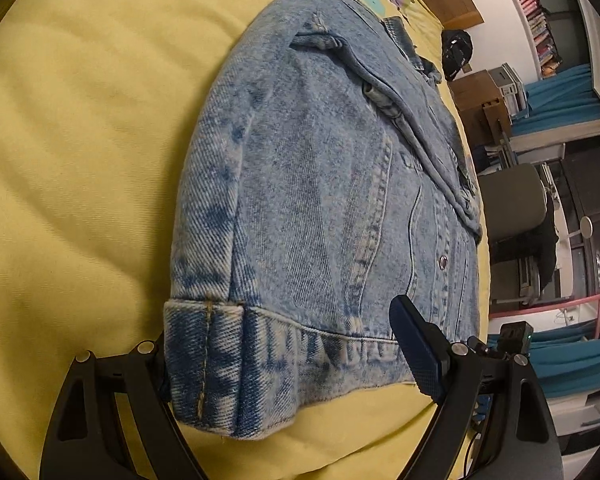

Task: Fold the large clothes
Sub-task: 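Move both tools to the folded edge by the sleeve cuff, then grasp the folded edge and cuff with both tools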

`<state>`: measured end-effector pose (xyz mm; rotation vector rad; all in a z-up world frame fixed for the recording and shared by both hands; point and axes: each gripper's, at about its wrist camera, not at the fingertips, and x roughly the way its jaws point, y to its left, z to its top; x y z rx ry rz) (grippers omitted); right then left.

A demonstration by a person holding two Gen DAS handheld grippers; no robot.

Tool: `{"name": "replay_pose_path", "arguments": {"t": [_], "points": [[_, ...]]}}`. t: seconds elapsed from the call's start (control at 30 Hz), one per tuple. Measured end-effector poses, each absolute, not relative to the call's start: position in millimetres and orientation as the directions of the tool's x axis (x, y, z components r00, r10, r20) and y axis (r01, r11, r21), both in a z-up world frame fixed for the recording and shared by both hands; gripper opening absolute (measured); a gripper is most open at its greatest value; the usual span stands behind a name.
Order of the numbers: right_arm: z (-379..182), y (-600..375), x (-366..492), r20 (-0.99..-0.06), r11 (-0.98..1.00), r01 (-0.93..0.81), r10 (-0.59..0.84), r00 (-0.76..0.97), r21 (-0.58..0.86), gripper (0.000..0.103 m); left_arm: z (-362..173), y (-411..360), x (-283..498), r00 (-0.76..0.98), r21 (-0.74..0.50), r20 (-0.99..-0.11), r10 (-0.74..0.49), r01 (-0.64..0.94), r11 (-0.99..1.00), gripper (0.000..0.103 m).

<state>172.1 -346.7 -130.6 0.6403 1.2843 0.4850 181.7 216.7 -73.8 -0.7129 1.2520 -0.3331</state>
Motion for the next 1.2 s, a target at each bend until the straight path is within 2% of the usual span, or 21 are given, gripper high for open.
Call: {"name": "replay_pose_path", "arguments": {"t": [0.1, 0.17, 0.2, 0.53, 0.63, 0.73, 0.8, 0.87, 0.97, 1.2], "points": [[-127.8, -350.0, 168.9, -0.709, 0.726, 0.006, 0.671, 0.216, 0.688, 0.055, -72.0, 215.2, 180.6, 0.299, -0.656, -0.742, -0.600, -0.141, 0.742, 0.080], [-127.1, -355.2, 165.5, -0.697, 0.713, 0.005, 0.684, 0.217, 0.701, 0.043, -71.0, 212.3, 180.6, 0.297, -0.661, -0.738, -0.606, -0.136, 0.738, 0.077], [-126.4, -356.8, 163.2, -0.684, 0.701, 0.001, 0.697, 0.215, 0.714, 0.041, -70.4, 211.4, 180.1, 0.296, -0.663, -0.736, -0.609, -0.132, 0.737, 0.076], [-130.3, -335.8, 166.4, -0.685, 0.699, 0.012, 0.698, 0.209, 0.715, 0.040, -71.9, 201.1, 181.7, 0.301, -0.647, -0.750, -0.589, -0.148, 0.748, 0.075], [-131.1, -335.2, 167.2, -0.696, 0.709, 0.023, 0.685, 0.215, 0.705, 0.038, -72.3, 201.2, 182.4, 0.302, -0.635, -0.761, -0.575, -0.159, 0.756, 0.067], [-129.1, -334.5, 165.5, -0.706, 0.721, 0.018, 0.673, 0.219, 0.693, 0.032, -72.9, 204.8, 180.5, 0.310, -0.619, -0.773, -0.554, -0.176, 0.765, 0.051], [-126.5, -332.7, 165.0, -0.711, 0.727, 0.015, 0.666, 0.224, 0.686, 0.029, -73.9, 208.4, 179.1, 0.315, -0.614, -0.777, -0.545, -0.186, 0.767, 0.034], [-123.6, -329.1, 163.5, -0.715, 0.733, 0.009, 0.660, 0.231, 0.680, 0.026, -74.8, 211.3, 176.9, 0.321, -0.613, -0.776, -0.542, -0.188, 0.767, 0.026], [-118.3, -326.5, 161.7, -0.714, 0.737, -0.004, 0.656, 0.244, 0.676, 0.023, -72.2, 211.9, 175.0, 0.334, -0.616, -0.771, -0.542, -0.177, 0.767, 0.021], [-108.5, -322.4, 160.1, -0.703, 0.735, -0.026, 0.657, 0.272, 0.677, 0.017, -66.1, 210.5, 177.5, 0.369, -0.634, -0.750, -0.548, -0.165, 0.756, 0.018]]}}
